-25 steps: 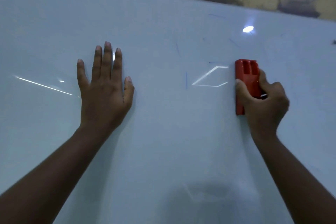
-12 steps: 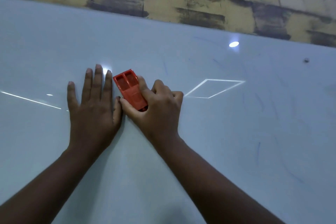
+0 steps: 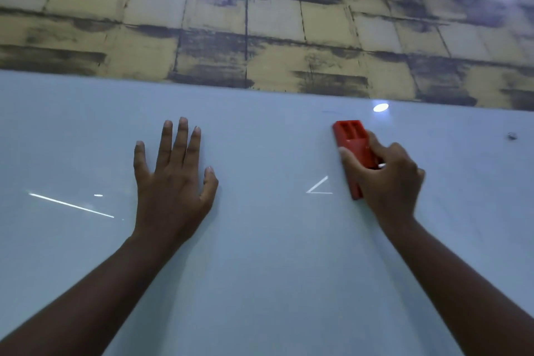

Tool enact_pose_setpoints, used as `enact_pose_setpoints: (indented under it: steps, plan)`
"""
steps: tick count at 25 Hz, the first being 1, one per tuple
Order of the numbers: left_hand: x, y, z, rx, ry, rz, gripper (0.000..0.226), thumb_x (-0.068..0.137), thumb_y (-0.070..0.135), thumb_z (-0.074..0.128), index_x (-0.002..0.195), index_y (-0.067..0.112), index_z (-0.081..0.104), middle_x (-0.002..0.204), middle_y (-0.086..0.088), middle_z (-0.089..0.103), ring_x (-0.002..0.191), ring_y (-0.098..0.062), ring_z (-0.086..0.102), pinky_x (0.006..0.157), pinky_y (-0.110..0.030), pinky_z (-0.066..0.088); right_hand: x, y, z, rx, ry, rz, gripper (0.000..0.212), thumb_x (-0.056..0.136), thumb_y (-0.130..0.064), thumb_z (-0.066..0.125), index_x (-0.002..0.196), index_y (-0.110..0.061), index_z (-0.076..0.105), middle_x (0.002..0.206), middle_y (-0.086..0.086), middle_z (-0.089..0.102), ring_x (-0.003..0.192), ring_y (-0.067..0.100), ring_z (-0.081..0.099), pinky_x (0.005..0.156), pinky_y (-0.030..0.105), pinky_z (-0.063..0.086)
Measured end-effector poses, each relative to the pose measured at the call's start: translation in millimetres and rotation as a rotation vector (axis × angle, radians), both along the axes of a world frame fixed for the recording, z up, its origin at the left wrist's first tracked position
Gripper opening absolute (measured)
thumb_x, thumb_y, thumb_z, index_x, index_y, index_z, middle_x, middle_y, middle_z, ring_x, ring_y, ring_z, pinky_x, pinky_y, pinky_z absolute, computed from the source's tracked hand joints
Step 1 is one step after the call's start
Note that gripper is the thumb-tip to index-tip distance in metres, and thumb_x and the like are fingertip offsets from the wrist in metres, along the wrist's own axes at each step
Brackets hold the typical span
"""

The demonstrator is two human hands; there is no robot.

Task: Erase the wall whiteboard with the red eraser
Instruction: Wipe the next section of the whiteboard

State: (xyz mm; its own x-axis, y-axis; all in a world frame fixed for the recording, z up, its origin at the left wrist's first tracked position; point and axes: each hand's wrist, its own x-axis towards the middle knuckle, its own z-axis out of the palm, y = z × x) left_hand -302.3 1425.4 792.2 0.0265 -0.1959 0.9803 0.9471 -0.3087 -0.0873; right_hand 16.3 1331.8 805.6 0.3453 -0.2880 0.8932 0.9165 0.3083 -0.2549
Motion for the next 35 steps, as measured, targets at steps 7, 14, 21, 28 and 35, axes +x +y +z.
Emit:
enact_pose_setpoints:
  steps: [7,14,21,28,35]
  plan:
    - [5.7,8.0,-1.3,0.036,-0.025,0.001,0.070,0.103,0.040,0.026,0.165,0.007,0.033,0.174,-0.014,0.024,0.161,-0.029,0.025,0.125,-0.066,0.014,9.9,-2.3,35.7,0.030,0.159,0.042,0.069,0.088,-0.060,0.070,0.141,-0.017,0.063,0.102,0.014,0.066,0.095,0.033,0.063,0.095,0.050,0.041]
    - [5.2,9.7,-0.4,0.032,-0.018,0.016,0.070,0.104,0.041,0.026,0.166,0.008,0.030,0.175,-0.013,0.022,0.162,-0.029,0.022,0.126,-0.066,0.015,-127.0,29.8,66.8,-0.049,-0.019,-0.024,0.060,0.087,-0.067,0.060,0.136,-0.032,0.063,0.094,0.000,0.051,0.094,0.029,0.061,0.083,0.040,0.032]
    - [-1.2,12.8,-0.5,0.024,-0.009,-0.001,0.067,0.107,0.044,0.036,0.164,0.009,0.036,0.171,-0.012,0.031,0.161,-0.026,0.022,0.128,-0.065,0.015,-217.3,40.5,54.4,-0.053,-0.330,-0.093,0.068,0.091,-0.073,0.054,0.140,-0.027,0.061,0.099,0.002,0.067,0.087,0.020,0.062,0.085,0.040,0.043]
    - [-1.6,11.6,-1.4,0.037,-0.021,0.002,0.070,0.103,0.039,0.028,0.165,0.006,0.032,0.174,-0.011,0.026,0.160,-0.027,0.027,0.126,-0.063,0.019,-98.4,20.2,76.7,-0.095,-0.191,-0.128,0.061,0.089,-0.072,0.055,0.135,-0.033,0.063,0.092,0.000,0.054,0.085,0.026,0.061,0.084,0.041,0.033]
    - [0.8,11.2,-3.0,0.039,-0.016,0.012,0.069,0.102,0.037,0.029,0.164,0.006,0.033,0.173,-0.013,0.027,0.160,-0.029,0.028,0.126,-0.065,0.019,51.3,-13.1,64.9,-0.019,0.181,-0.066,0.070,0.091,-0.064,0.063,0.141,-0.016,0.062,0.107,0.017,0.069,0.100,0.036,0.063,0.098,0.052,0.038]
